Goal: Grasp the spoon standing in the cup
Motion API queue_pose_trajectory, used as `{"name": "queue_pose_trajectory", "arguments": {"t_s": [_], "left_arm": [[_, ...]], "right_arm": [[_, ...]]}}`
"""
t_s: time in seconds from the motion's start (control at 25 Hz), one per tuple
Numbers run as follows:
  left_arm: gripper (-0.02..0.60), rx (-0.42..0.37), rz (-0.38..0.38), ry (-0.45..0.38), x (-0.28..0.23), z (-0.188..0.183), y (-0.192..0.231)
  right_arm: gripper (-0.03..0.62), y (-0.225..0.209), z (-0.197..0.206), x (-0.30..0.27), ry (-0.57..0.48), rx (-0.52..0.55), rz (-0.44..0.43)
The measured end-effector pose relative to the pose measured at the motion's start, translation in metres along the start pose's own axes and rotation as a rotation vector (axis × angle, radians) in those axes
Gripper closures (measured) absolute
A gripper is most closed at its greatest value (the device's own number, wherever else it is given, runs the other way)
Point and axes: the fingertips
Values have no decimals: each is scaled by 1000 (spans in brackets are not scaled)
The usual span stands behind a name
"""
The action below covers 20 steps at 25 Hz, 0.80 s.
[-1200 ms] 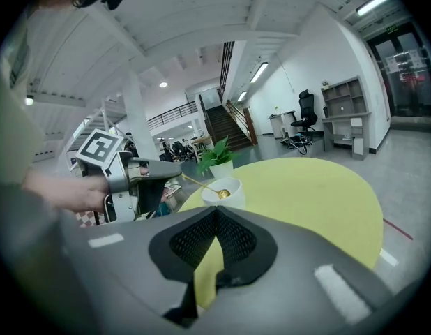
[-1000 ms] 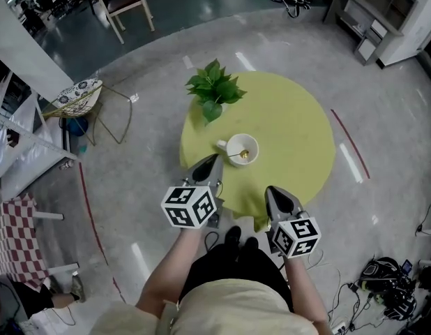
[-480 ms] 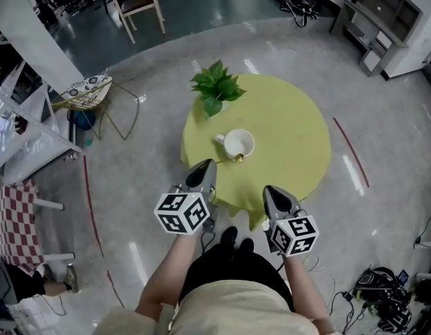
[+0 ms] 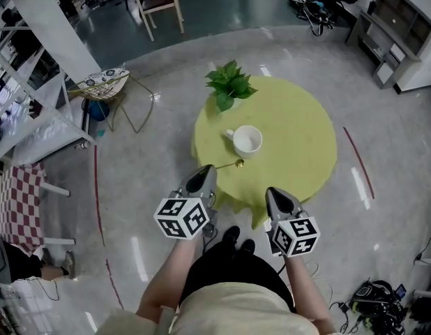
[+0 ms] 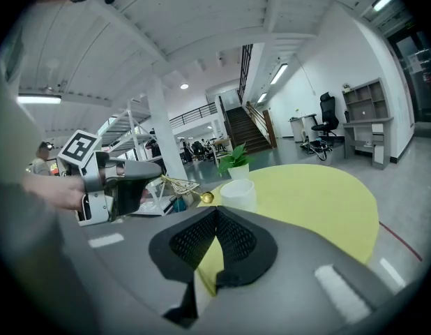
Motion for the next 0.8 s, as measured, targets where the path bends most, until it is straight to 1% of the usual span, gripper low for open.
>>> {"name": "queue_pose_trajectory", "arguments": {"t_s": [0.6, 0.8], "left_arm": [[575, 3, -37, 0, 34, 25, -11], [575, 8, -48, -4, 39, 29, -16]], "right_arm": [[592, 12, 3, 21, -20, -5, -60], [594, 16, 4, 25, -13, 27, -78]]}}
Point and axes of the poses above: the fingertips, and each gripper's own axes: x backward along the fingers, y to its left, z out of its underside, and after that the axes turned 5 degrees about x, right-handed
